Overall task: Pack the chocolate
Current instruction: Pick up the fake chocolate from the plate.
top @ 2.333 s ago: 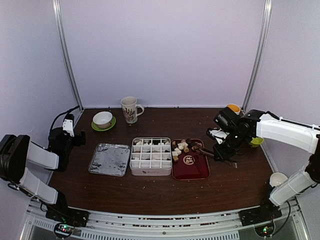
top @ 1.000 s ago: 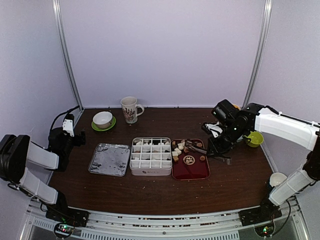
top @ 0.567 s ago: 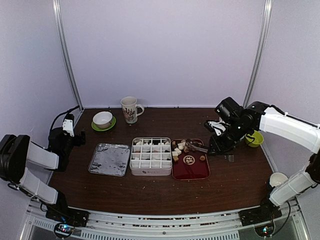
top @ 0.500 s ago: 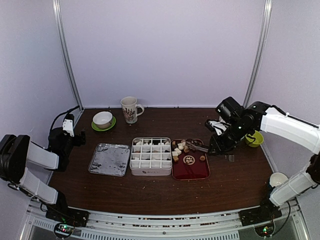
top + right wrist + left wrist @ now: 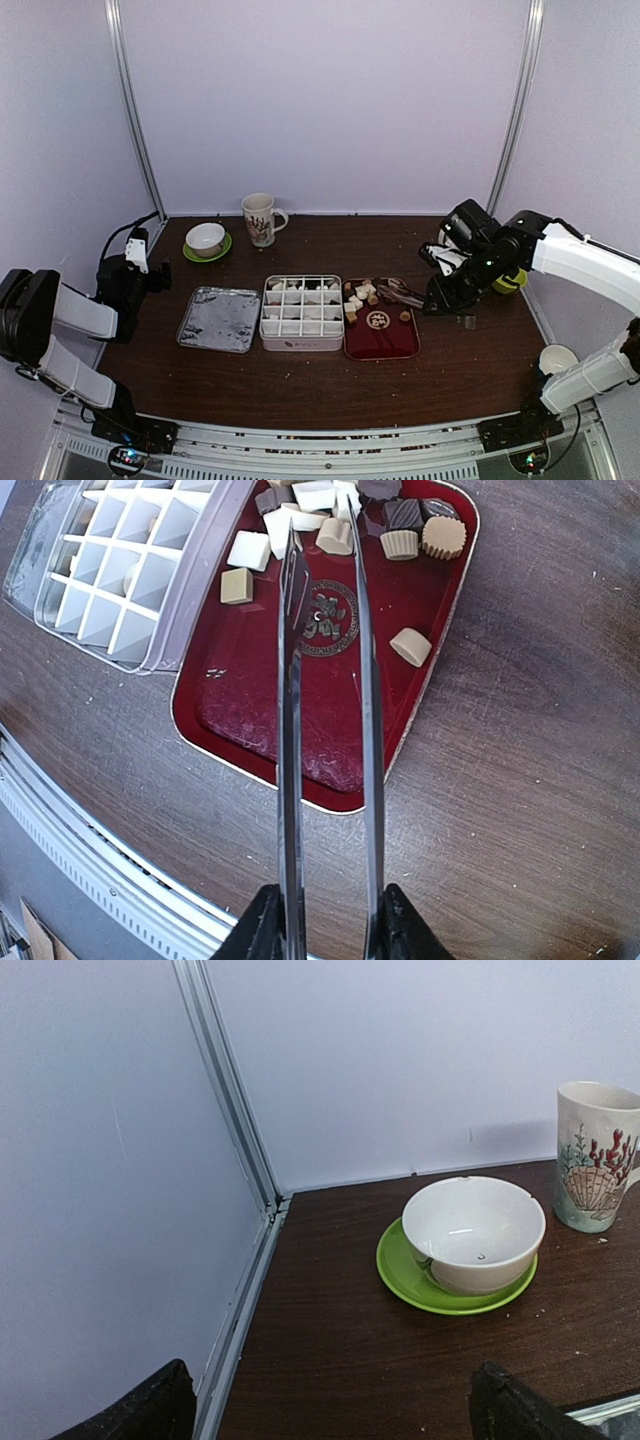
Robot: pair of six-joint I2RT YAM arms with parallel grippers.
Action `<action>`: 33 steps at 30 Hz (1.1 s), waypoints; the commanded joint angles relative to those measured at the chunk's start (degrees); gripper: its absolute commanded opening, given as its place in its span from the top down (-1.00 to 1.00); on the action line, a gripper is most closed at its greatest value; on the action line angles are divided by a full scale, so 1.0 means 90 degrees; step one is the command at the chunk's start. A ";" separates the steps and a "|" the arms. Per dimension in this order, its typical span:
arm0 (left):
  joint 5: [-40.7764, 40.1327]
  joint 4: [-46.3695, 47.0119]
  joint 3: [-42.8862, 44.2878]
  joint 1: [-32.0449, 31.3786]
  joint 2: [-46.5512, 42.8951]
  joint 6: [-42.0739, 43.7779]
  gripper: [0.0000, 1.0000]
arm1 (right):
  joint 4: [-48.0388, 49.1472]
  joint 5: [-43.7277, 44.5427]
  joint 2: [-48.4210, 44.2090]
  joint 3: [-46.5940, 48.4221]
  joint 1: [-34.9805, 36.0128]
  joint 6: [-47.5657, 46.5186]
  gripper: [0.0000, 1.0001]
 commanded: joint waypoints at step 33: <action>-0.0020 0.0191 0.0136 0.0047 0.0034 -0.0058 -0.96 | -0.0134 -0.0121 -0.0865 -0.0520 0.0184 -0.0030 0.31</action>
